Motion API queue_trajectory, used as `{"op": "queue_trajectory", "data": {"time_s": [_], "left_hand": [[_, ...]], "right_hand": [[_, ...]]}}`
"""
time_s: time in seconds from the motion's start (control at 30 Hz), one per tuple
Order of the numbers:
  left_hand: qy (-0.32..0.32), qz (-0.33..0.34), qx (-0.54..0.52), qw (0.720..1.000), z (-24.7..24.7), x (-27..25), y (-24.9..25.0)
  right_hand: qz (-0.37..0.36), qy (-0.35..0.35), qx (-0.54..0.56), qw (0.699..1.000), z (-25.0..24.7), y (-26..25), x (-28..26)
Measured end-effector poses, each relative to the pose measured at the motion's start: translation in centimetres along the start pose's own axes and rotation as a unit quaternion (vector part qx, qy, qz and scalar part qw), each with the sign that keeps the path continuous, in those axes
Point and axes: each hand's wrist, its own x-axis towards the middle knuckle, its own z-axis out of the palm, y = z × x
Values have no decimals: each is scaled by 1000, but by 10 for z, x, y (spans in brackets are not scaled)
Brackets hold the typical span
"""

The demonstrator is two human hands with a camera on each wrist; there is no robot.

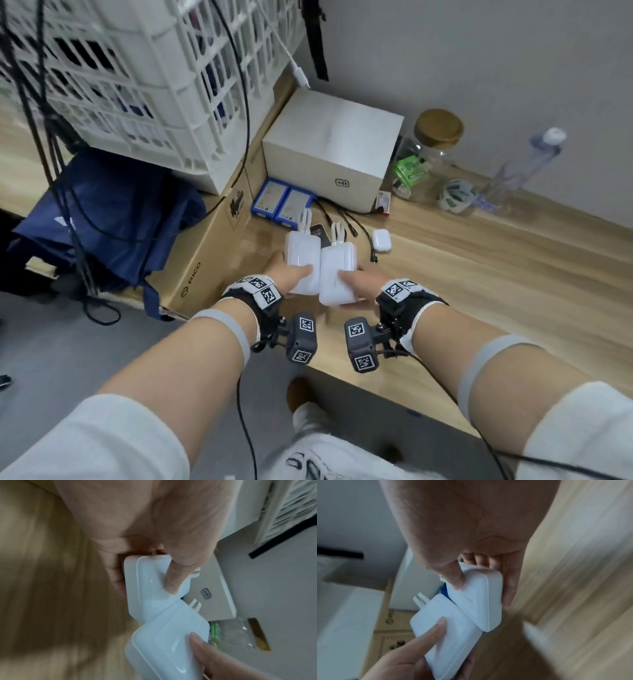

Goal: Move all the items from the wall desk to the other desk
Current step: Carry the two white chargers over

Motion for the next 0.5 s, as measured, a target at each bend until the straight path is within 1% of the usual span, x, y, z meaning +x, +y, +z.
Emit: {"op": "queue_trajectory", "data": {"time_s": [0.07,0.13,0.27,0.37,0.43,0.5], "left_hand": [[-21,34,-22,999,18,-21,26],[-59,52,-73,994,44,-45,50],[-132,95,-132,978,120,-109,89],[-166,122,-138,969,193,-165,110],[-189,141,-134,962,248,-209,123],[-227,161,-130,952,306,-253,135]], "right_hand": [[-15,11,40,999,-28,4,-25],[-26,22,101,994,-61,15,-56],[-73,64,191,977,-136,59,-118],[-94,112,275,950,-202,107,-173],[-115,148,329,925,-248,144,-214],[-138,187,368,900,-291,185,-256]]}}
